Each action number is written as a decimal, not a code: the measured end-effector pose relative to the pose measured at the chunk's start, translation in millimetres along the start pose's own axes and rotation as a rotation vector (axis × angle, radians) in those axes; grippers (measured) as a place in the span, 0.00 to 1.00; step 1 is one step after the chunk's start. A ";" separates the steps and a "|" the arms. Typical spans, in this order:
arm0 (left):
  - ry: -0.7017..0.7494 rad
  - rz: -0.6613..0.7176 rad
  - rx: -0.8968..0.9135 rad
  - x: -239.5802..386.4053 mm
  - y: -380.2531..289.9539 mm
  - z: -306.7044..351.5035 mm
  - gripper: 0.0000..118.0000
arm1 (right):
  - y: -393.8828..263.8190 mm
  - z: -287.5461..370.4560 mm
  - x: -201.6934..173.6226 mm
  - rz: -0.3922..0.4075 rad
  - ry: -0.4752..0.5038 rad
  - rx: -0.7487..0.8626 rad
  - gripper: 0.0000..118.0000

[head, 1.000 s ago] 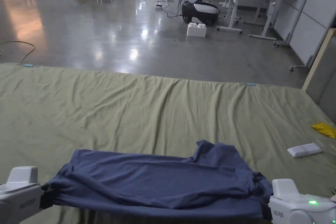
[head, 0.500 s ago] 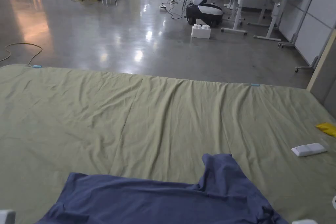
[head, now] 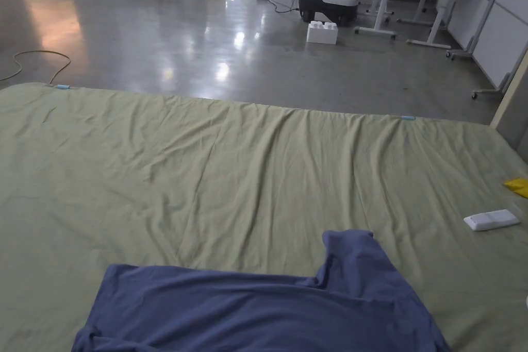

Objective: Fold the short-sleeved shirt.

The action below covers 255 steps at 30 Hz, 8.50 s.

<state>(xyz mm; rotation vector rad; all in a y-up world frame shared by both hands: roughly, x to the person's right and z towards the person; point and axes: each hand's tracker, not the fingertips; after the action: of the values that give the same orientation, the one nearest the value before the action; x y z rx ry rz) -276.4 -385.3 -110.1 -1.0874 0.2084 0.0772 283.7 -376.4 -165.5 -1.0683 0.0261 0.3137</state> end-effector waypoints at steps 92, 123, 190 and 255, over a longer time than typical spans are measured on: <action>-0.031 -0.062 0.251 23.0 193.6 -67.3 0.06 | 231.3 -152.7 34.4 -0.134 0.120 0.006 0.40; -0.115 -0.019 0.408 -13.6 119.1 50.9 0.06 | 123.0 52.6 58.0 -0.120 0.127 0.296 0.01; 0.003 0.000 0.856 75.0 117.7 122.2 0.05 | 149.8 135.6 -73.7 -0.246 -0.056 1.011 0.01; -0.611 0.352 0.010 -121.4 69.0 21.5 0.10 | 141.1 101.8 -77.8 -0.163 0.082 0.816 0.01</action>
<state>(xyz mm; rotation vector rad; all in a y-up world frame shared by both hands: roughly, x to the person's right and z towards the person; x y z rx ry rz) -403.6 -329.4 -135.5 -0.9620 -0.1535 0.7119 158.8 -244.7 -223.6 -0.2687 0.1286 0.0877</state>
